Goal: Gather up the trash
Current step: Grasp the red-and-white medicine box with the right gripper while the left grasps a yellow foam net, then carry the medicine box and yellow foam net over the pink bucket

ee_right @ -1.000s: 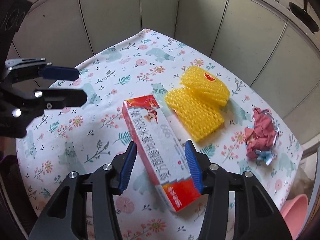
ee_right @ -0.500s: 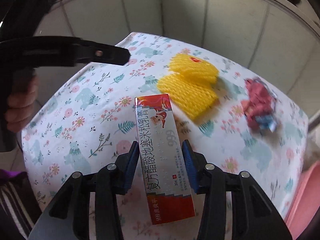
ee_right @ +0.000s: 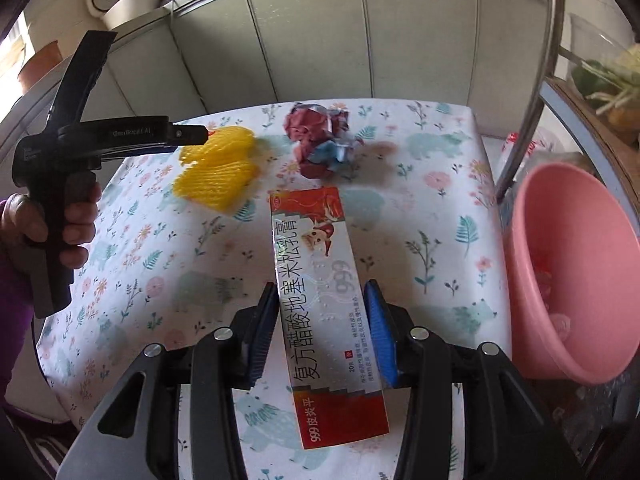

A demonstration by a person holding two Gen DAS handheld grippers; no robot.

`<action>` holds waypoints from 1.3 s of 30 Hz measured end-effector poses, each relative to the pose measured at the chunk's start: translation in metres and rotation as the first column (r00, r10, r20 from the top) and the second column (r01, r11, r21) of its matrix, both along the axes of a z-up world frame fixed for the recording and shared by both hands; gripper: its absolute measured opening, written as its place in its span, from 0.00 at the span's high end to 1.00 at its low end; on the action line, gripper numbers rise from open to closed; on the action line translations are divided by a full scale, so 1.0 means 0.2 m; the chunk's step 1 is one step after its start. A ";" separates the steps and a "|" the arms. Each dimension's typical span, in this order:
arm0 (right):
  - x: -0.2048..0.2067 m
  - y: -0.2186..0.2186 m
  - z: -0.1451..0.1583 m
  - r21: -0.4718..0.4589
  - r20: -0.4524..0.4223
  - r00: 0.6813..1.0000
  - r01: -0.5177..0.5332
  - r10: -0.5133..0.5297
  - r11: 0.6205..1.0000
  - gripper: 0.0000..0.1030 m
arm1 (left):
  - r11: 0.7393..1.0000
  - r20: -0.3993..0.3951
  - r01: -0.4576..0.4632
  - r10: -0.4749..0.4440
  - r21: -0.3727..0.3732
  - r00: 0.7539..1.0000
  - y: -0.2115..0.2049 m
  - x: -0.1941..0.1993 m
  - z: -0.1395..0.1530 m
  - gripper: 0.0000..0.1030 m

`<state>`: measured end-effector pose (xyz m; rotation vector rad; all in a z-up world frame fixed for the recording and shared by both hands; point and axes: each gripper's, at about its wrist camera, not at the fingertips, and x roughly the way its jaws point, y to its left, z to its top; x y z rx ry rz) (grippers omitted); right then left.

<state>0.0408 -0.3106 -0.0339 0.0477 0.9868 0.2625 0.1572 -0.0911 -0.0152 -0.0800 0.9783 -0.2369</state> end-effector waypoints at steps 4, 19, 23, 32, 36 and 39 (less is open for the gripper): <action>-0.01 0.01 -0.02 0.001 -0.010 1.000 0.015 -0.015 1.000 0.56 | 1.000 0.025 -0.010 0.010 0.008 1.000 -0.01 0.04 -0.02 0.51; -0.09 0.01 -0.01 0.021 0.010 1.000 0.022 -0.022 1.000 0.57 | 0.998 0.131 0.043 -0.038 -0.034 0.991 0.00 -0.17 0.13 0.98; -0.11 -0.01 0.02 0.047 0.036 0.999 0.034 -0.036 0.998 0.58 | 0.996 0.168 0.059 -0.048 -0.062 0.985 0.02 -0.27 0.24 0.98; -0.17 -0.06 0.11 0.094 0.080 0.995 0.057 -0.064 0.994 0.58 | 0.990 0.245 0.104 -0.079 -0.092 0.966 -0.03 -0.44 0.44 0.98; -0.20 -0.09 0.15 0.110 0.101 0.992 0.067 -0.078 0.992 0.58 | 0.986 0.264 0.135 -0.106 -0.095 0.959 -0.11 -0.49 0.49 0.98; -0.22 -0.13 0.17 0.124 0.115 0.989 0.082 -0.097 0.989 0.58 | 0.983 0.273 0.163 -0.133 -0.090 0.953 -0.18 -0.51 0.51 0.98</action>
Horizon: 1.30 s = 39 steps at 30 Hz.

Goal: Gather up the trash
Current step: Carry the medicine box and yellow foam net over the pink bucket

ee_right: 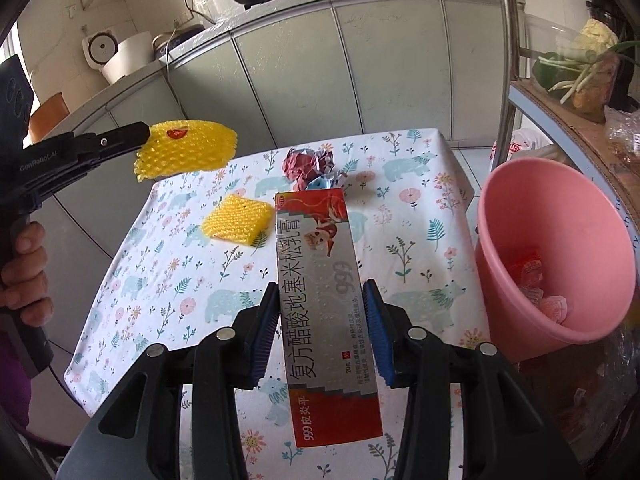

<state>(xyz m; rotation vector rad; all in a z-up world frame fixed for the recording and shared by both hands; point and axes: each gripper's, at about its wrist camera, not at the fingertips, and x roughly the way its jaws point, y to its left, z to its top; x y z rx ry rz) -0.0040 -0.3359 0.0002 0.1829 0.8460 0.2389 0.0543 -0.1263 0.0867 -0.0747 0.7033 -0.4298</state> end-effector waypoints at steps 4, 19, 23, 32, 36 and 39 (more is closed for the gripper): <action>-0.03 -0.05 0.03 0.006 0.018 1.000 0.026 -0.026 1.000 0.58 | 0.999 0.007 0.040 -0.040 -0.005 0.999 -0.10 -0.02 0.02 0.98; -0.10 -0.46 0.14 0.008 0.086 0.967 0.241 -0.240 0.971 0.58 | 0.975 0.041 0.223 -0.222 -0.019 0.974 -0.58 -0.01 0.09 0.98; -0.10 -0.61 0.14 0.013 0.091 0.944 0.317 -0.317 0.948 0.58 | 0.961 0.038 0.274 -0.274 -0.017 0.961 -0.73 0.00 0.07 0.98; -0.04 -0.81 0.08 0.006 0.081 0.909 0.410 -0.409 0.912 0.58 | 0.938 -0.003 0.346 -0.346 -0.019 0.938 -1.01 0.06 -0.04 0.98; 0.01 -0.86 0.06 -0.006 0.079 0.901 0.428 -0.426 0.904 0.58 | 0.930 -0.024 0.367 -0.368 -0.018 0.930 -1.12 0.09 -0.10 0.98; 0.06 -0.90 0.03 -0.013 0.077 0.893 0.445 -0.443 0.895 0.58 | 0.924 -0.039 0.382 -0.383 -0.013 0.923 -1.19 0.11 -0.15 0.98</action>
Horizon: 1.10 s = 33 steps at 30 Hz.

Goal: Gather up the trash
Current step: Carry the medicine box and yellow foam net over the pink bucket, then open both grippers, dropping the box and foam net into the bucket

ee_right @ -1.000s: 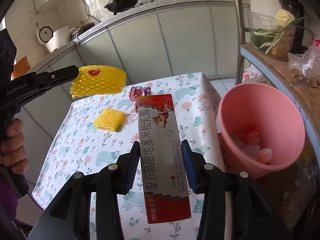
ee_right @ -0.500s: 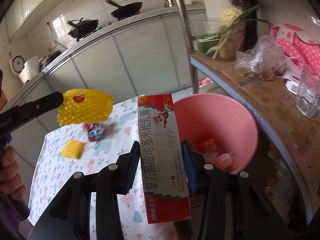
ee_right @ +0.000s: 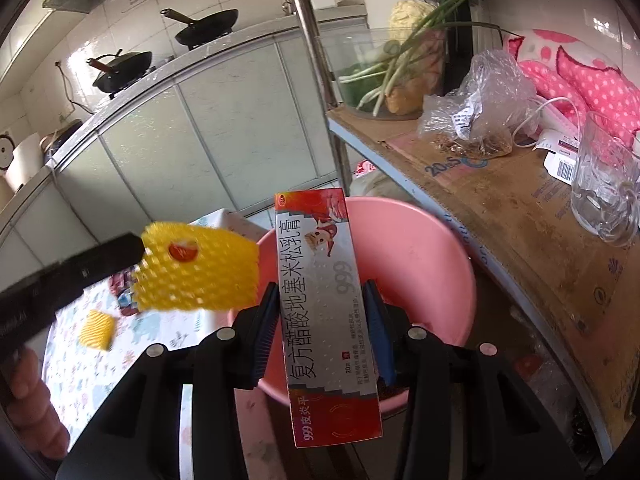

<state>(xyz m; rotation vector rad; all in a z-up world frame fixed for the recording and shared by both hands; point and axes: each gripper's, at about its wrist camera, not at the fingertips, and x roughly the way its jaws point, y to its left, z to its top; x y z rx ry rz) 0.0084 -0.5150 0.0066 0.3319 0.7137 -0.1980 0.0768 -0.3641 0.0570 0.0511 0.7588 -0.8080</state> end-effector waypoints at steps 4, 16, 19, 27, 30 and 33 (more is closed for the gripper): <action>0.05 -0.03 -0.05 -0.013 -0.016 1.000 0.020 -0.020 1.000 0.58 | 1.000 -0.015 0.018 -0.018 0.018 1.000 -0.07 0.03 -0.09 0.98; 0.18 -0.08 -0.22 -0.063 -0.063 0.996 0.056 -0.060 0.996 0.58 | 0.997 -0.076 0.041 -0.036 0.072 0.996 -0.23 0.10 -0.34 0.98; 0.19 -0.07 -0.23 -0.068 -0.067 0.996 0.059 -0.063 0.996 0.58 | 0.996 -0.079 0.040 -0.034 0.076 0.996 -0.24 0.11 -0.37 0.98; 0.21 -0.10 -0.25 -0.067 -0.096 0.992 0.071 -0.077 0.995 0.58 | 0.998 -0.084 0.026 -0.021 0.062 0.996 -0.24 0.12 -0.37 0.96; 0.21 -0.10 -0.26 -0.059 -0.110 0.991 0.065 -0.071 0.996 0.57 | 0.998 -0.090 0.021 -0.017 0.052 0.996 -0.22 0.12 -0.35 0.89; 0.22 -0.10 -0.26 -0.062 -0.118 0.991 0.056 -0.063 0.996 0.57 | 0.999 -0.090 0.018 -0.014 0.036 0.996 -0.21 0.11 -0.33 0.78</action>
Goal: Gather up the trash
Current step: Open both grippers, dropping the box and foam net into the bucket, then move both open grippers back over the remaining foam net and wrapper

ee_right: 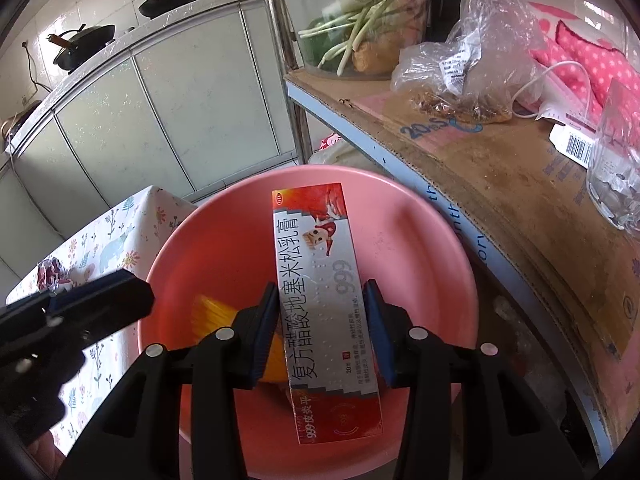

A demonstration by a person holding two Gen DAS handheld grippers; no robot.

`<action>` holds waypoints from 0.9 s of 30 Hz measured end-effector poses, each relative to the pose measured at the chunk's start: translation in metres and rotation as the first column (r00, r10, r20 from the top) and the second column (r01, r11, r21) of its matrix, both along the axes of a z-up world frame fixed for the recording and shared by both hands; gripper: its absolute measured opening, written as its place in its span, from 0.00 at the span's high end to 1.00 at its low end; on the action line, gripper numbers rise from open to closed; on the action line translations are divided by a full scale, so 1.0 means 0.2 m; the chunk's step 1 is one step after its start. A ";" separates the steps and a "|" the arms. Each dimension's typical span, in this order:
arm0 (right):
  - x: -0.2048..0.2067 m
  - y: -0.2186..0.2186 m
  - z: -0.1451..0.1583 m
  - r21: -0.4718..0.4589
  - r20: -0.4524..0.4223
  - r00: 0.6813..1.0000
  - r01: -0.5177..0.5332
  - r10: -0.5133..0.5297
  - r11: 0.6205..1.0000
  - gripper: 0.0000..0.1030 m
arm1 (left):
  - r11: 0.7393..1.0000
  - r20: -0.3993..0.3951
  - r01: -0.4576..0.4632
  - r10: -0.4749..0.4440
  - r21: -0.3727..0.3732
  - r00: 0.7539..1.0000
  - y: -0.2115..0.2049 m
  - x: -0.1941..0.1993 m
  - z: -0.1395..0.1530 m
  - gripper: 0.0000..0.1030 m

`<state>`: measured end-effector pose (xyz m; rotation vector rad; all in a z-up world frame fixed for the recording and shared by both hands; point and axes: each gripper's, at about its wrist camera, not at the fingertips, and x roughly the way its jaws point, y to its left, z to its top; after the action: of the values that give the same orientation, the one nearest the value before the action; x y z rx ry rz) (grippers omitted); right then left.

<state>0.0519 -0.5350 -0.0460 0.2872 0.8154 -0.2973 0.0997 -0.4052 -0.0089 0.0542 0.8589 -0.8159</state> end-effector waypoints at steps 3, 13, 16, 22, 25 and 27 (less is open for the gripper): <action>-0.01 0.00 0.00 0.004 0.003 1.000 0.001 -0.001 1.000 0.57 | 1.000 -0.005 -0.005 0.005 -0.004 1.000 0.01 0.00 0.02 0.76; -0.05 0.04 0.06 0.003 0.020 1.000 -0.023 0.023 1.000 0.51 | 0.999 0.018 -0.032 0.032 -0.001 0.999 0.15 -0.05 0.09 0.68; -0.07 0.09 0.09 -0.005 0.036 0.998 -0.046 0.047 0.999 0.51 | 0.998 0.021 -0.056 0.056 0.001 0.998 0.23 -0.07 0.11 0.63; -0.14 0.21 0.15 0.014 0.061 0.994 -0.095 0.094 0.995 0.51 | 0.992 0.030 -0.121 0.121 0.017 0.992 0.44 -0.13 0.15 0.55; -0.18 0.28 0.16 0.023 0.059 0.990 -0.128 0.127 0.991 0.51 | 0.988 0.030 -0.153 0.152 0.025 0.988 0.55 -0.17 0.16 0.53; -0.21 0.34 0.17 0.025 0.060 0.987 -0.152 0.150 0.988 0.51 | 0.985 0.035 -0.172 0.171 0.032 0.985 0.62 -0.19 0.17 0.53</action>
<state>0.0093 -0.4669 -0.0113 0.2590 0.7803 -0.1346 0.0614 -0.2820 0.0241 0.0238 0.8357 -0.6372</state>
